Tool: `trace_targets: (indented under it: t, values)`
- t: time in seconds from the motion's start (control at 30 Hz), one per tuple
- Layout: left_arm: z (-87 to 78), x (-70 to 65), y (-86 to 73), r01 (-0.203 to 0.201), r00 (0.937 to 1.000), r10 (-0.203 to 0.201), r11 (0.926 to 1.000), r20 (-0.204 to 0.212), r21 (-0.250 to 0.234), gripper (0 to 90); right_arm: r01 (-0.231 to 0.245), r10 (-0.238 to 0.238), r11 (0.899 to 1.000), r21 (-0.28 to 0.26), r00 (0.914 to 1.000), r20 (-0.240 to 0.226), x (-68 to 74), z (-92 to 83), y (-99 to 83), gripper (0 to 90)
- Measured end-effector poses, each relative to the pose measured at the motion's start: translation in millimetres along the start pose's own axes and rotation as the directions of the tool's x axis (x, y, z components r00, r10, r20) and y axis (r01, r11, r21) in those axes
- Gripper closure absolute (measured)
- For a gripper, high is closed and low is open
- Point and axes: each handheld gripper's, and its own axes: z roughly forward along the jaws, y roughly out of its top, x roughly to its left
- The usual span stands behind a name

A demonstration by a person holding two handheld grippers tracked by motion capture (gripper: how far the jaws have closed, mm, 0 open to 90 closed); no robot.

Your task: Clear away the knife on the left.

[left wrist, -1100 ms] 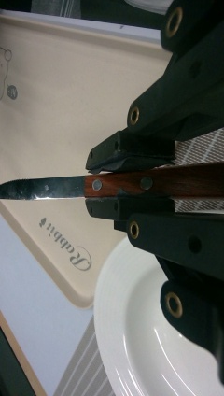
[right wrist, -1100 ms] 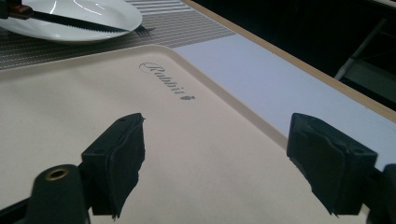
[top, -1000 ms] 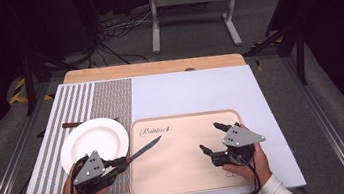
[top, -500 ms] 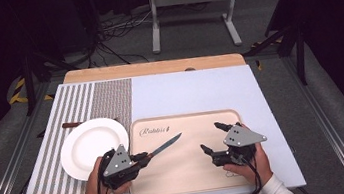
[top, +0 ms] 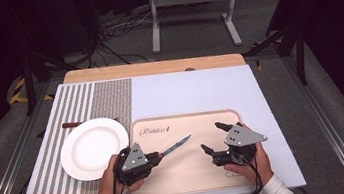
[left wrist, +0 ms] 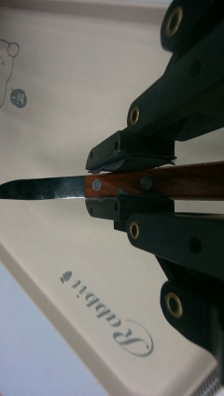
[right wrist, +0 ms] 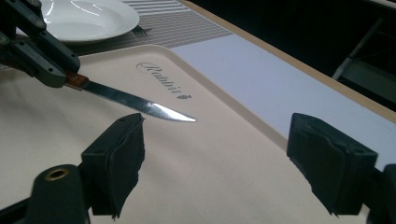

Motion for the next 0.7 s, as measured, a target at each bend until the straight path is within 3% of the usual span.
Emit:
trace_targets:
  t: [0.43,0.53,0.6,0.7]
  values:
    - [9.5,-8.2,-1.7,0.022,0.9994,-0.023,0.9992,0.027,0.032,76.7,-0.001,0.001,1.000,0.008,1.0000,0.000,-0.4,0.6,-0.9,20.3]
    - [6.4,-6.7,-2.8,0.061,0.9962,-0.062,0.9979,0.061,0.022,74.9,0.003,-0.003,1.000,0.014,1.0000,-0.003,-0.3,1.1,-0.9,20.1]
    - [4.7,-5.9,-2.1,0.060,0.9958,-0.061,0.9981,0.069,0.014,70.3,0.004,-0.004,1.000,0.015,1.0000,-0.003,-0.3,1.2,-0.9,20.1]
    - [-1.6,-3.9,3.1,0.062,0.9953,-0.061,0.9981,0.075,-0.002,70.9,0.000,0.000,1.000,0.013,1.0000,-0.001,-0.7,1.0,-1.1,20.1]
